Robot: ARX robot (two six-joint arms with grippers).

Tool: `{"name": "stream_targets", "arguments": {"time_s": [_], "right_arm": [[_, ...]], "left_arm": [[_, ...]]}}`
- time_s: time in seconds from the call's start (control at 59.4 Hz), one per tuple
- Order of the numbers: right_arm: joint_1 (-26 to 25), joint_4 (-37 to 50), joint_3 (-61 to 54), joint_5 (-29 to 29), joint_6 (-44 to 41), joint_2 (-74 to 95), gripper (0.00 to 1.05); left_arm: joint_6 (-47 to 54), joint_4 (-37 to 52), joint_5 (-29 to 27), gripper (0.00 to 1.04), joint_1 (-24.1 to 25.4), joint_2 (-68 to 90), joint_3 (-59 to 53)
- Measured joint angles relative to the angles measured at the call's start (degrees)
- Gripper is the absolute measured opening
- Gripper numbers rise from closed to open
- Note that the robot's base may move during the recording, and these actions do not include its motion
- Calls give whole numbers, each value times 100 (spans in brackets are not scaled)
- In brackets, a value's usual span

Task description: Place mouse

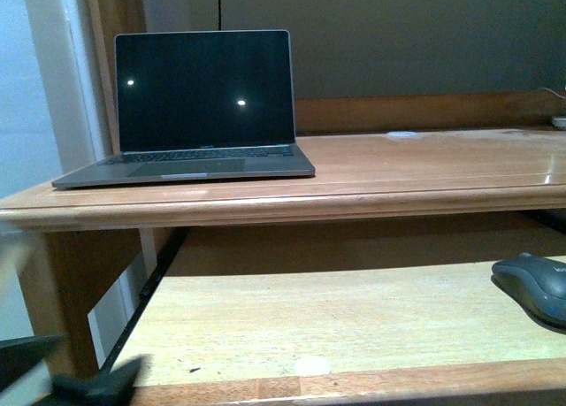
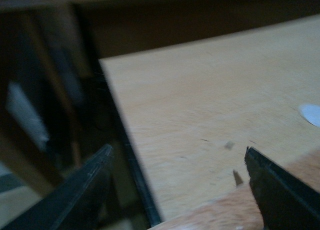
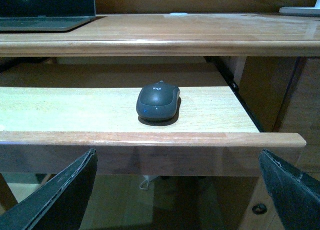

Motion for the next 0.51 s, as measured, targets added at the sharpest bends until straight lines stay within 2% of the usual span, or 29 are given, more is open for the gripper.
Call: {"name": "stream_targets", "arguments": {"time_s": [0.017, 0.051, 0.101, 0.236, 0.32, 0.455, 0.505], "right_arm": [[-2, 0, 0, 4, 2, 0, 97], [-2, 0, 0, 33, 4, -2, 97], [-4, 0, 0, 52, 2, 0, 97], [2, -15, 2, 55, 33, 13, 97], [166, -26, 168, 723, 483, 579, 97], [306, 1353, 719, 890, 896, 2433, 97], [382, 1759, 907, 883, 914, 2951, 97]], "left_arm": [[-11, 317, -420, 72, 7, -136, -247], [-31, 643, -920, 67, 79, -404, -553], [-70, 754, -1213, 60, 208, -820, -807], [-85, 455, -1010, 38, 485, -1676, -1106], [-87, 184, -850, 26, 640, -2011, -1215], [-87, -341, -586, 3, 905, -2686, -1342], [-107, -503, -514, 3, 986, -2889, -1370]]}}
